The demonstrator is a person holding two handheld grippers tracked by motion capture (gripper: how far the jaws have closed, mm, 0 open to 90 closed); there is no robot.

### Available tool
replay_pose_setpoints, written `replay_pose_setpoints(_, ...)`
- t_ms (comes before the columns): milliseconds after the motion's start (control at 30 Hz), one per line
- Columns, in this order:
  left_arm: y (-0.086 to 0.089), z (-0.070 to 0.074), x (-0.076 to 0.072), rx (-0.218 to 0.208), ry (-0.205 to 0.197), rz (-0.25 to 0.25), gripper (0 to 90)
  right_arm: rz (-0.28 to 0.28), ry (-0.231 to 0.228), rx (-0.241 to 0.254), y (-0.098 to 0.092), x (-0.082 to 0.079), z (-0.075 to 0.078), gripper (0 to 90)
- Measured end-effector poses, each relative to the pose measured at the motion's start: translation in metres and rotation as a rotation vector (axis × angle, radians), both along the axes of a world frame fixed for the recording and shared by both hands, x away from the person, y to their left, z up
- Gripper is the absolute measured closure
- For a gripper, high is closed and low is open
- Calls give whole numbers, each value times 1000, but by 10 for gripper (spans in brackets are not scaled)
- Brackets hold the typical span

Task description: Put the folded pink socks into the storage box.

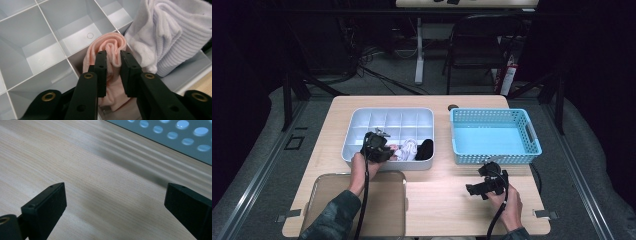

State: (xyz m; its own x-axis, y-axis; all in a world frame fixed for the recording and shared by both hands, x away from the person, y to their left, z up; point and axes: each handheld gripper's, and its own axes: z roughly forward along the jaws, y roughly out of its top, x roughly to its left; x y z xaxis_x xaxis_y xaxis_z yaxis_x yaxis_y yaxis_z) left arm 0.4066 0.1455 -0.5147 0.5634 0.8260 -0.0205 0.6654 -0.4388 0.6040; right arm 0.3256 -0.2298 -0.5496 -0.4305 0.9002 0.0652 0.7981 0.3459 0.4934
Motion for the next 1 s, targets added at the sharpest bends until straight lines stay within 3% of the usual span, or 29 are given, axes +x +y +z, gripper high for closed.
replay_pose_setpoints(300,11,14,-9,-39,-34,8,486,-9,-5,15,-1,0,0,34)
replay_pose_setpoints(533,17,20,-20,-48,-42,-6,343,-34,-15,36,-4,-1,0,29)
replay_pose_setpoints(767,26,26,-33,-31,-55,0,239,-32,10,40,-9,0,2,16)
replay_pose_setpoints(1000,36,32,-46,-36,-69,29,156,-36,5,43,-11,0,1,5)
